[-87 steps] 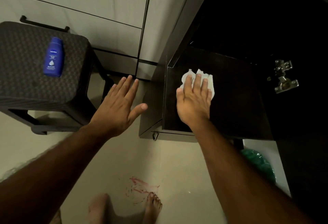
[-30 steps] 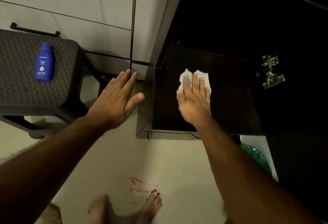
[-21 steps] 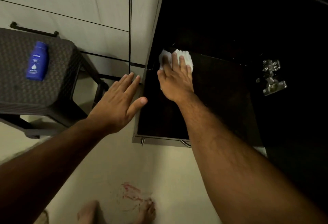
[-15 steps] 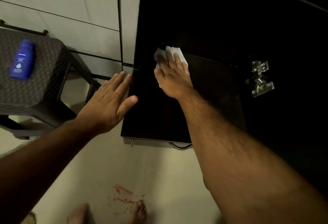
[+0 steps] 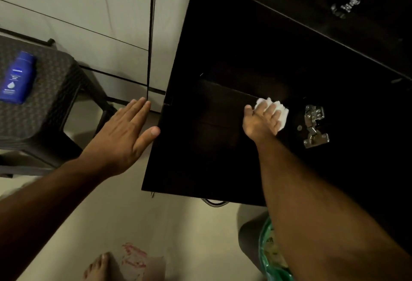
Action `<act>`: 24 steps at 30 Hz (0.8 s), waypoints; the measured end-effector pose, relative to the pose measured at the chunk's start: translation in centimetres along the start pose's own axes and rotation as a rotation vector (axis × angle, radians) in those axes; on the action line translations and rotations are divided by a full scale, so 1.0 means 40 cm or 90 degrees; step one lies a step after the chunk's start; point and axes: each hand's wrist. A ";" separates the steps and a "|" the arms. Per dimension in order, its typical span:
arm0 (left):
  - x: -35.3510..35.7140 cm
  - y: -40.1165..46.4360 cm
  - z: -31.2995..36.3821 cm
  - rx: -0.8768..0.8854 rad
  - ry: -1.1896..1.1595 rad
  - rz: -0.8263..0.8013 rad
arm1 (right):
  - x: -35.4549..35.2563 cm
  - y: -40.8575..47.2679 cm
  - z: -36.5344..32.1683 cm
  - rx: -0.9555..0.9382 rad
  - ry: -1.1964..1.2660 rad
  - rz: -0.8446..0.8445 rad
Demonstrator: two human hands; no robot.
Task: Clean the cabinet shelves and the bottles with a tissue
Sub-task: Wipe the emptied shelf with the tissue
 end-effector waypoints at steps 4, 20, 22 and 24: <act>-0.011 0.014 -0.022 0.004 -0.004 -0.002 | 0.006 -0.050 -0.128 -0.031 0.015 0.026; 0.042 0.023 0.012 -0.010 -0.070 0.017 | -0.001 -0.047 -0.062 -0.396 0.025 -0.004; 0.049 0.016 0.018 -0.026 -0.065 0.019 | -0.002 -0.028 0.005 -0.357 0.007 0.007; 0.056 0.009 0.027 -0.037 -0.057 0.016 | 0.001 -0.007 0.063 -0.317 -0.016 0.035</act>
Point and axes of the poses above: each hand's wrist, its own y-axis towards the middle knuckle, its own x-axis out of the palm, z = x × y, and after that the axes turned 9 degrees about -y, right-handed
